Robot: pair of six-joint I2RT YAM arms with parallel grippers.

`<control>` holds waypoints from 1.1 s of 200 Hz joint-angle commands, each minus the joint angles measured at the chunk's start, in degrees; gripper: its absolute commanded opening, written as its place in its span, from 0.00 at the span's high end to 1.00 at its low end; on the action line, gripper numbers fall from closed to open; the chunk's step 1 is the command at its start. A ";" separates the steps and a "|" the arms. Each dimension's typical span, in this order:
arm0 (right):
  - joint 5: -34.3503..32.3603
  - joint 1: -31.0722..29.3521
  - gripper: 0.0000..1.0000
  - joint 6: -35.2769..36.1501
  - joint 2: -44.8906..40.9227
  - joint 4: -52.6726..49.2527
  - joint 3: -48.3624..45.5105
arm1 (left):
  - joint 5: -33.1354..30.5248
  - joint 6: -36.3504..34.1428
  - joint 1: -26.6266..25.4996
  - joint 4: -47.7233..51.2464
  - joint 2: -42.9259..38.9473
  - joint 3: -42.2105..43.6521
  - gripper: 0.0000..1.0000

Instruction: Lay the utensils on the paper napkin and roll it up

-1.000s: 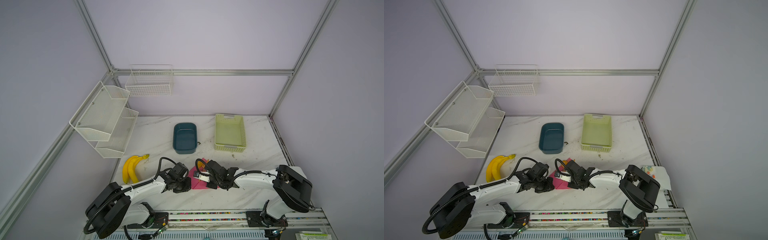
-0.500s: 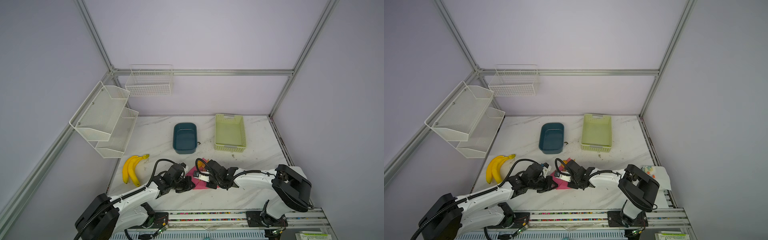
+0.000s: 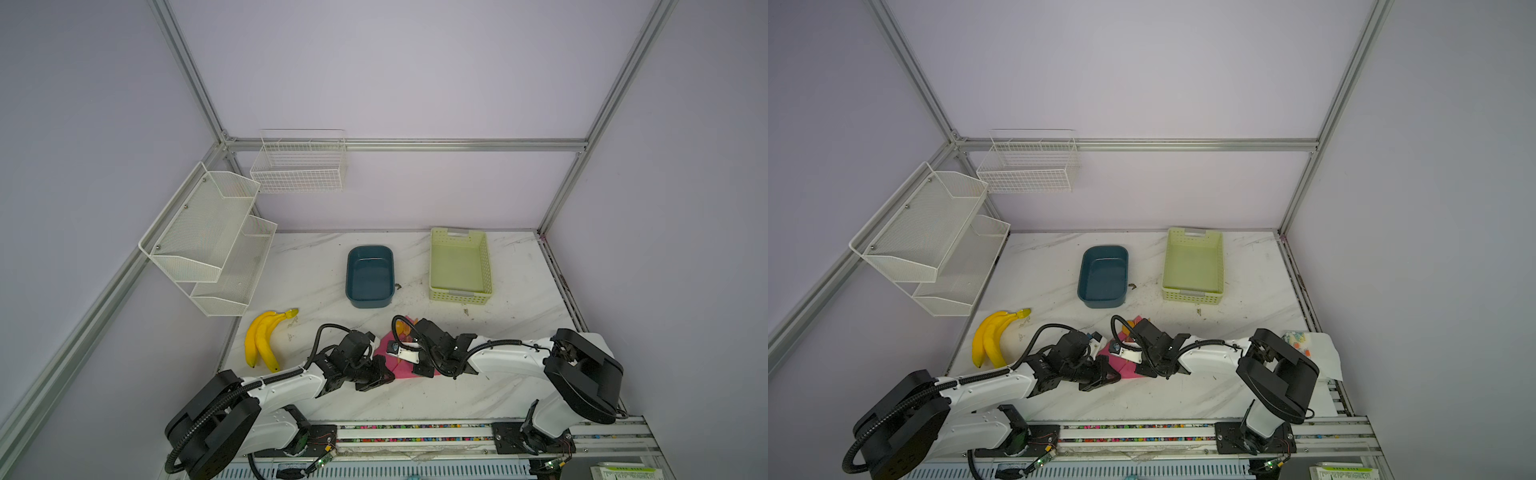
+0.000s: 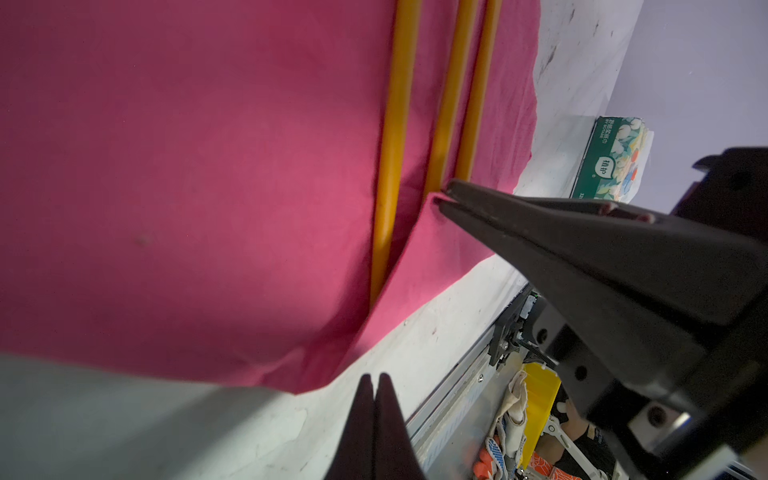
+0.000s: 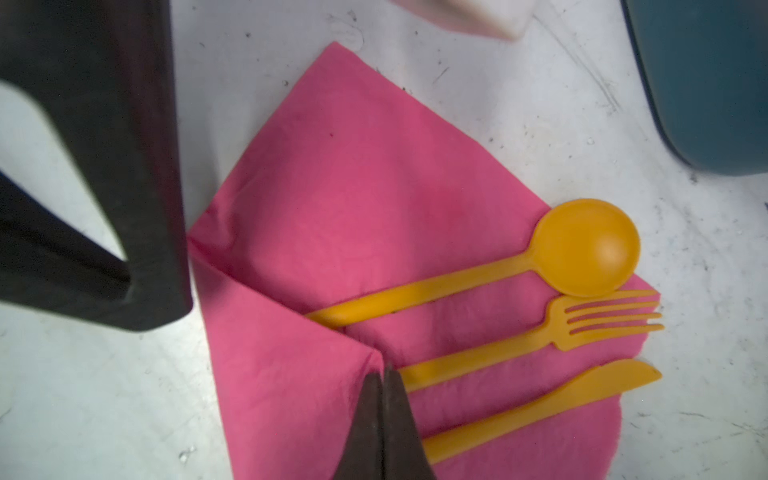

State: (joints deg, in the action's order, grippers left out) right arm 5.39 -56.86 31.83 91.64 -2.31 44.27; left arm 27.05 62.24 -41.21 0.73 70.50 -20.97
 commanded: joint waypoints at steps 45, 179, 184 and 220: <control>0.33 0.68 1.00 0.86 -0.23 0.41 -0.23 | -1.80 -0.31 0.34 -0.90 3.14 -0.98 1.00; -1.17 0.73 0.67 -4.30 -4.47 0.24 1.09 | -3.62 -2.10 0.42 2.58 3.86 -1.15 1.00; -1.17 0.78 0.65 -5.43 -5.20 -0.08 1.48 | -3.56 -2.12 0.47 2.68 3.86 -1.22 1.00; -3.58 0.70 0.57 -22.19 -10.92 -0.78 2.83 | -3.75 -2.12 0.48 3.46 3.27 -1.07 1.00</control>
State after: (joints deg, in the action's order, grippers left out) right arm 3.81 -56.49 23.05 84.64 -2.46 44.47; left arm 25.32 61.71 -41.21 0.95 73.87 -21.02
